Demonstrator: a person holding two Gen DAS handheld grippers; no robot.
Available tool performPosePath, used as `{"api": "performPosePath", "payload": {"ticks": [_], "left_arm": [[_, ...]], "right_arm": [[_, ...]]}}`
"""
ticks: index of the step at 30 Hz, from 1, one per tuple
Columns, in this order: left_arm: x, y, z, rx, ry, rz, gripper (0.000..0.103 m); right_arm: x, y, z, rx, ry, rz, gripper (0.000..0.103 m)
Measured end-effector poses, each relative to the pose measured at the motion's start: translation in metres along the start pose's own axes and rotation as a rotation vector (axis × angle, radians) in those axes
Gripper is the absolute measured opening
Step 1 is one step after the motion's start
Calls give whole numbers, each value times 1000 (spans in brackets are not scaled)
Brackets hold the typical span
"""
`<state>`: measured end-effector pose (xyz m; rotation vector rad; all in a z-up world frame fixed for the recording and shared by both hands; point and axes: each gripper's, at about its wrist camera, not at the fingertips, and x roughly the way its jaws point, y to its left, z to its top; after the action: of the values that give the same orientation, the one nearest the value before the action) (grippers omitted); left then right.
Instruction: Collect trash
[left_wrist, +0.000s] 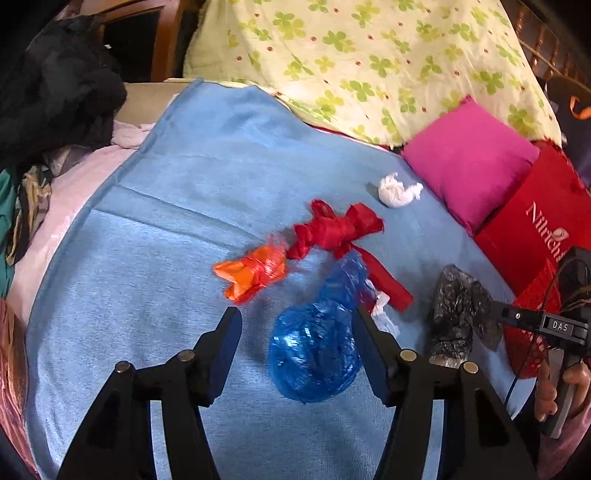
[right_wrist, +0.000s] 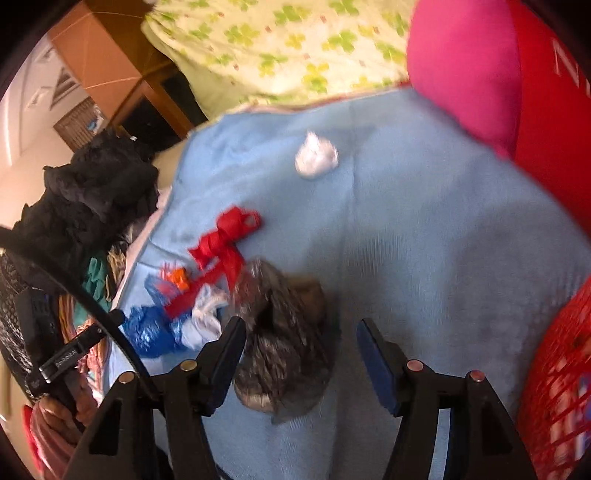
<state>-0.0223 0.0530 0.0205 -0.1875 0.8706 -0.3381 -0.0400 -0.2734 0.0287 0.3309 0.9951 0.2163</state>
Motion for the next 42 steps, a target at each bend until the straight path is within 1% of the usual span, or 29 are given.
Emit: {"api": "performPosePath", "payload": {"ticks": [2, 5, 6, 7, 8, 9, 11, 13, 15, 17, 21, 23, 24, 26, 27, 29, 31, 34, 36, 38, 42], "left_arm": [[7, -5, -1, 15, 19, -3, 63], [19, -12, -3, 28, 57, -12, 63], [24, -14, -4, 36, 69, -9, 63], [28, -16, -5, 43, 77, -3, 63], [31, -17, -6, 50, 83, 1, 63], [33, -18, -7, 56, 89, 0, 63], [33, -19, -9, 64, 89, -3, 62], [30, -19, -9, 70, 79, -6, 54], [24, -17, -9, 69, 58, 0, 50], [14, -14, -6, 58, 4, 28, 50], [-7, -8, -2, 19, -90, 36, 49], [-22, -11, -4, 32, -150, 67, 49], [-26, -13, -6, 33, -167, 71, 49], [-38, -18, -15, 18, -207, 56, 49], [-41, -21, -20, 14, -213, 52, 49], [-47, -32, -35, 11, -216, 31, 49], [-51, -43, -43, 15, -209, 11, 49], [-59, -65, -47, 50, -201, -15, 49], [-66, -81, -43, 83, -211, -1, 49], [-78, -100, -37, 119, -237, 23, 49], [-89, -128, -28, 161, -259, 108, 49]], "right_arm": [[12, -4, -5, 36, 62, 45, 66], [31, 1, -14, 50, 112, 51, 66], [40, 5, -17, 50, 125, 40, 61], [46, 8, -20, 49, 128, 30, 49], [52, 12, -22, 45, 129, 24, 44], [56, 17, -24, 33, 118, 16, 41], [56, 27, -25, -7, 88, -7, 39], [49, 35, -24, -39, 48, 1, 38], [37, 40, -22, -59, -9, 15, 38], [18, 45, -20, -87, -92, 11, 38], [-16, 46, -18, -129, -233, 10, 38], [-27, 45, -18, -139, -280, 13, 38], [-33, 45, -19, -142, -299, 19, 38], [-45, 45, -20, -150, -337, 30, 38], [-51, 45, -20, -157, -353, 33, 38], [-64, 45, -22, -167, -396, 42, 38], [-76, 45, -23, -170, -432, 62, 38], [-95, 40, -24, -172, -479, 78, 38], [-104, 36, -25, -168, -506, 83, 38], [-112, 33, -26, -167, -528, 86, 38], [-128, 22, -26, -167, -578, 71, 38]]}}
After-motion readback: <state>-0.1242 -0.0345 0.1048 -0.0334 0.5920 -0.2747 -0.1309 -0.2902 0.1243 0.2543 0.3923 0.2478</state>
